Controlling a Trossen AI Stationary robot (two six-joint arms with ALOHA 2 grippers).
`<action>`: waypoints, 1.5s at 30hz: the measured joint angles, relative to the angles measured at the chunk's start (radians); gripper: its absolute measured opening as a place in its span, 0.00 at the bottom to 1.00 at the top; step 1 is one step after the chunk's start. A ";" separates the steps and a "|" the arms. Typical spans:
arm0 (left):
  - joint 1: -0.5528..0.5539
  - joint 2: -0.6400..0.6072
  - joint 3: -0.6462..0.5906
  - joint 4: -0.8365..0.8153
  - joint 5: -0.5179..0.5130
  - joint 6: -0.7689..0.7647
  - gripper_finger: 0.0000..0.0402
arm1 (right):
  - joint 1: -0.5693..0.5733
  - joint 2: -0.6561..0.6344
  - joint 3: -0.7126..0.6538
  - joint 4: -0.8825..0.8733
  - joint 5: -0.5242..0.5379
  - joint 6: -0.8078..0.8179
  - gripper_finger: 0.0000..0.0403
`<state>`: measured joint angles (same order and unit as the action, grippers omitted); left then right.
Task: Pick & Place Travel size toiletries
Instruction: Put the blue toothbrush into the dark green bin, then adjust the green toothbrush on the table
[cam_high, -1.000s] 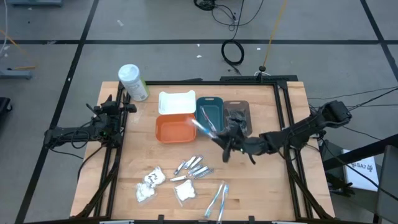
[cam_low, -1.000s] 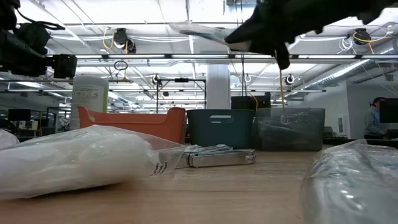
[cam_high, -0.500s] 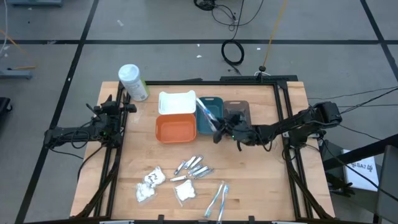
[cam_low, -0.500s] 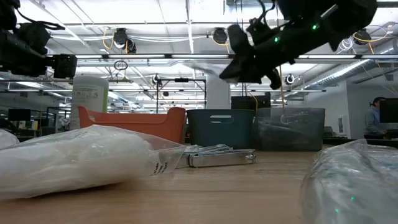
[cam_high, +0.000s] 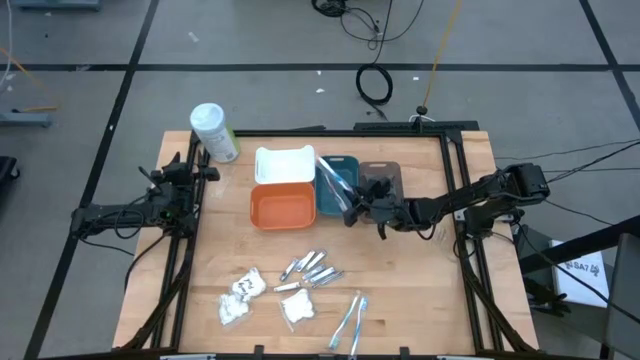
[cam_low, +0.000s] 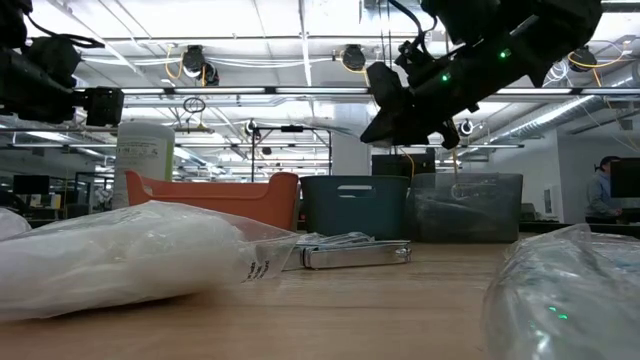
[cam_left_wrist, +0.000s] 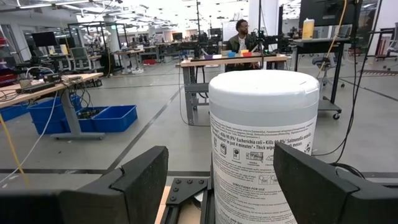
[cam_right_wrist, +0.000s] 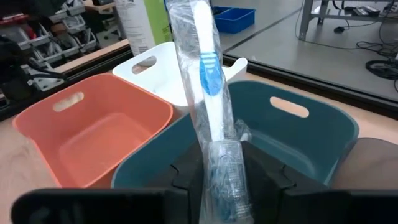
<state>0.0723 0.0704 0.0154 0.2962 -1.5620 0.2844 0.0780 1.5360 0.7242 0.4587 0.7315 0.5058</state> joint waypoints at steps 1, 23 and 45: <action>0.000 0.000 0.000 0.000 0.000 0.000 0.71 | 0.000 0.000 0.000 0.000 0.000 -0.002 0.22; 0.000 0.000 0.000 0.000 0.000 0.000 0.71 | 0.000 -0.003 -0.001 0.014 -0.136 -0.054 0.45; 0.000 0.000 0.000 0.000 0.000 0.000 0.71 | 0.362 -0.010 -0.001 0.218 -0.971 -0.144 0.43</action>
<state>0.0723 0.0704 0.0154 0.2961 -1.5620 0.2844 0.4395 1.5265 0.7235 0.6769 -0.2391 0.3620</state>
